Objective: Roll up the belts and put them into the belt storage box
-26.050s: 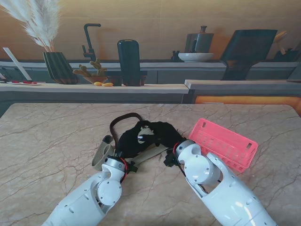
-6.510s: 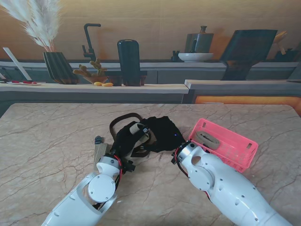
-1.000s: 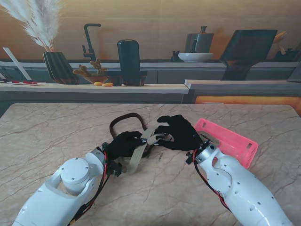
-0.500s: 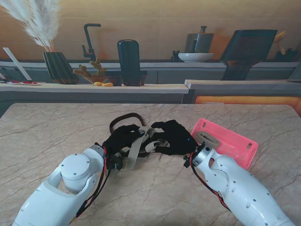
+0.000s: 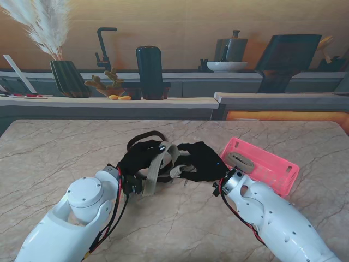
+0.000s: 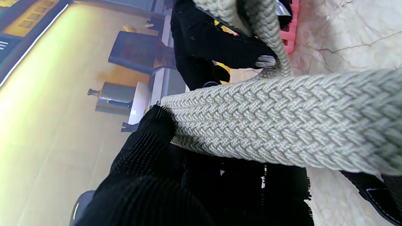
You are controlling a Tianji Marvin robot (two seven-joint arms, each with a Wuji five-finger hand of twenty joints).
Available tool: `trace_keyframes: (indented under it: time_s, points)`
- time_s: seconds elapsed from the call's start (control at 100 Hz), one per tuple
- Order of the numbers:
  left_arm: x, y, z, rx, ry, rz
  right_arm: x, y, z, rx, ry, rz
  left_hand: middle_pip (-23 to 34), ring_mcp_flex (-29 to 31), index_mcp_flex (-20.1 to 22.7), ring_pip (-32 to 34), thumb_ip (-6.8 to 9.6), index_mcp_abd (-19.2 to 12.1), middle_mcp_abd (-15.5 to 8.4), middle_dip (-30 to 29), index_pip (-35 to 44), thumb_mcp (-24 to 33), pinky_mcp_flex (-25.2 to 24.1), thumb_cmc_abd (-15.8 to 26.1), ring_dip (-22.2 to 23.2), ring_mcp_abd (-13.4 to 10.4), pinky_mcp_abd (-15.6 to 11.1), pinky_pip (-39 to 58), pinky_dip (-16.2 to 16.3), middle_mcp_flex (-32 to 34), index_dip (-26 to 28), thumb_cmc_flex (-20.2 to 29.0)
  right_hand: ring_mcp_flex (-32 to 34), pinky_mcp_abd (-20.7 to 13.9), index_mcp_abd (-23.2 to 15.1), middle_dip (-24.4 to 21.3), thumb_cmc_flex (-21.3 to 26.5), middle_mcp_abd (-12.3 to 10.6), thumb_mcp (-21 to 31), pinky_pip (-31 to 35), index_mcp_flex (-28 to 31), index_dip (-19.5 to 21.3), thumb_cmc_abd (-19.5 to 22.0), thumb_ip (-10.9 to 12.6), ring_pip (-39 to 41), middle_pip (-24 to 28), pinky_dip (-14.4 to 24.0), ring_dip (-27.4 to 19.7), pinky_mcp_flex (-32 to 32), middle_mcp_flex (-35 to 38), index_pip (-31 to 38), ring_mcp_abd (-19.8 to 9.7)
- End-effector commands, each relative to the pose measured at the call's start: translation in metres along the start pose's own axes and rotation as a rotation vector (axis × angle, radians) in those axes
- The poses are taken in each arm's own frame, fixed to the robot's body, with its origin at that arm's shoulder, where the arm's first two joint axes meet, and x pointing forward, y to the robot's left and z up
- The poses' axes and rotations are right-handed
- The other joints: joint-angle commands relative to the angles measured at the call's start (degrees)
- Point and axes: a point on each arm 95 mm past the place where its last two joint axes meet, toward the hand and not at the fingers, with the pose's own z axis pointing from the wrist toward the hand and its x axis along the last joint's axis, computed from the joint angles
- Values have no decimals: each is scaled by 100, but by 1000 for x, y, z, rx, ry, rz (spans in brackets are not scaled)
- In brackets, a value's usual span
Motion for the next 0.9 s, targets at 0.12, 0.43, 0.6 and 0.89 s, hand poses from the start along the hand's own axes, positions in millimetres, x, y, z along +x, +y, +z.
trace_keyframes:
  time_s: [0.12,0.43,0.6,0.89]
  points:
    - [7,7,0,-20,0,25,6,-2,7,20,18,-17,238,262,-480,166,132,-62,-133,-57,-534,566,108,56,-85,6,93,331,143,243,-349,-263,-365,199,-545,-157,80,228,706,-290,550,36,208,0,-230,-263,-154,-166,-137,-331,341,185]
    - [9,11,4,-61,-18,20,7,-8,18,11,-15,6,198,454,-995,155,187,-358,-72,-191,-851,1043,300,258,-245,47,109,443,143,305,-515,-701,-395,270,-585,-184,237,442,504,-391,275,136,345,27,-185,-288,-194,-225,-156,-447,252,313]
    - [8,11,2,-98,-12,-2,4,-11,21,19,-45,20,202,484,-1049,196,178,-545,-47,-206,-826,1015,325,300,-265,74,111,465,137,301,-509,-684,-375,262,-563,-174,472,438,308,-391,85,249,513,112,-171,-247,-190,-227,-149,-446,278,302]
    - [3,14,-4,-120,15,4,-2,-19,24,17,-131,61,155,307,-712,114,140,-632,-118,-217,-624,926,180,53,-297,57,16,358,85,180,-419,-641,-167,208,-254,-70,613,-173,272,-285,229,180,454,180,48,27,-135,-105,-116,336,285,107]
